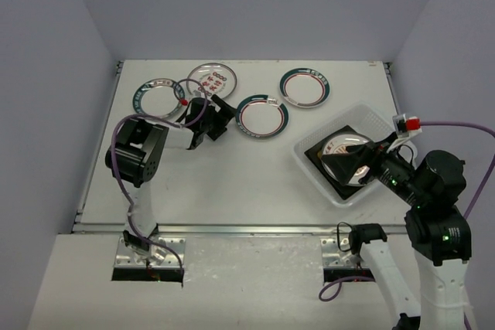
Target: Place the plates into the plastic bin on the countertop
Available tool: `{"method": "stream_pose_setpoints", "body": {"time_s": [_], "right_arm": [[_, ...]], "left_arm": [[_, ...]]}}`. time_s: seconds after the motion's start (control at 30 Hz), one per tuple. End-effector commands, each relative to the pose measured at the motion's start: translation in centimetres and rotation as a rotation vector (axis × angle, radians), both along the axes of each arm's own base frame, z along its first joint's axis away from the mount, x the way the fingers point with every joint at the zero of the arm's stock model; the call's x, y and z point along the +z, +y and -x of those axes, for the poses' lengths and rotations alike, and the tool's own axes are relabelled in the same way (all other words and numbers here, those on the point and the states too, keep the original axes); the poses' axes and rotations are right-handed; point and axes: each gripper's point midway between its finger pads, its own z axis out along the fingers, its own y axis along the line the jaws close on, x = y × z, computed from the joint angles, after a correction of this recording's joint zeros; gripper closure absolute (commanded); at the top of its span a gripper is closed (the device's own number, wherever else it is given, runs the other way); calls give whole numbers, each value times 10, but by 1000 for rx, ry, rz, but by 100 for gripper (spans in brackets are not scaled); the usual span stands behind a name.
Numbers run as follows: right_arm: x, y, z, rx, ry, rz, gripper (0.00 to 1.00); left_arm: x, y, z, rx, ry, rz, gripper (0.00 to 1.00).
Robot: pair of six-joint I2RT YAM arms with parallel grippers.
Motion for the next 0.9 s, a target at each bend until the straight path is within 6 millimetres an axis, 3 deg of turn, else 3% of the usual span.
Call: {"method": "stream_pose_setpoints", "body": {"time_s": [0.0, 0.13, 0.23, 0.33, 0.4, 0.47, 0.57, 0.6, 0.67, 0.77, 0.8, 0.87], "right_arm": [[3, 1, -4, 15, -45, 16, 1], [1, 3, -5, 27, -40, 21, 1], [0, 2, -7, 25, -36, 24, 1], [-2, 2, -9, 20, -35, 25, 1], [-3, 2, -10, 21, -33, 26, 1], [-6, 2, -12, 20, -27, 27, 1], [-10, 3, -14, 30, -21, 29, 1], [-10, 5, -13, 46, -21, 26, 1], [-11, 14, -14, 107, -19, 8, 1], [-26, 26, -25, 166, 44, -49, 1], [-27, 27, -26, 173, 52, -56, 1], [-41, 32, -41, 185, 125, -94, 1]], "left_arm": [[-28, -17, -6, -73, 72, 49, 23], [-43, -21, -2, -95, 106, 56, 45], [-46, -27, -1, -136, 107, 60, 51], [-48, -31, -3, -172, 107, 55, 73], [-48, -31, -3, -185, 100, 44, 93], [-46, -30, 0, -195, 90, 28, 100], [-17, -16, 4, -140, 9, -2, 100], [-24, -12, 12, -136, 27, -12, 100], [23, 4, 20, -78, -72, -39, 100], [71, 6, 51, -115, -198, -1, 100], [79, 3, 57, -138, -220, 16, 100], [107, -9, 90, -235, -308, 72, 100]]}}
